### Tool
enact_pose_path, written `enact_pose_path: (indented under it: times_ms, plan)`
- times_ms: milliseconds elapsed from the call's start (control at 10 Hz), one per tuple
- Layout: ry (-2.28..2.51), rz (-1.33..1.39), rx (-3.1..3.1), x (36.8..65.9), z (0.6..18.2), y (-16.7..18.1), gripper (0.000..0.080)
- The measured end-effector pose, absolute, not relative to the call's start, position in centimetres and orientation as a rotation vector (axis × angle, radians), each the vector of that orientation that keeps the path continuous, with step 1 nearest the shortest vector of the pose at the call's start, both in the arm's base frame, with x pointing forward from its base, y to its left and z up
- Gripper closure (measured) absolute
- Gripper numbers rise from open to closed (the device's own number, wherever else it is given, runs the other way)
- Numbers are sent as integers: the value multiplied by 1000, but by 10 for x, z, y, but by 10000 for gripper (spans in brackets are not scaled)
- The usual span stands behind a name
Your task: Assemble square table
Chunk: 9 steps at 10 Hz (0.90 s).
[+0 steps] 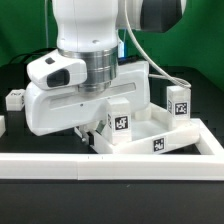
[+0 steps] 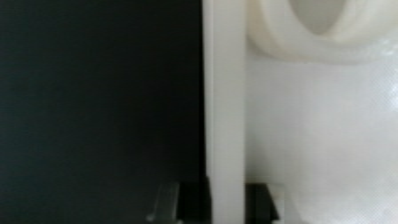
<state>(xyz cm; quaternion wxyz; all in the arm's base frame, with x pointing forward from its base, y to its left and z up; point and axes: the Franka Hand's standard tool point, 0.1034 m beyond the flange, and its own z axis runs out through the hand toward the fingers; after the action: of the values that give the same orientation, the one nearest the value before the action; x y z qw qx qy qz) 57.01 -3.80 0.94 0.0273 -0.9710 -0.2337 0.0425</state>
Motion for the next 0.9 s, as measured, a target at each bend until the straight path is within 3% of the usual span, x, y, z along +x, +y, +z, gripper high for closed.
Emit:
enact_pose_path:
  times_ms: [200, 500, 900]
  plan:
    - [-907, 144, -2958, 570, 9, -41, 751]
    - [-1542, 82, -2735, 590, 7, -15, 751]
    - [-1998, 93, -2491, 595, 7, -26, 751]
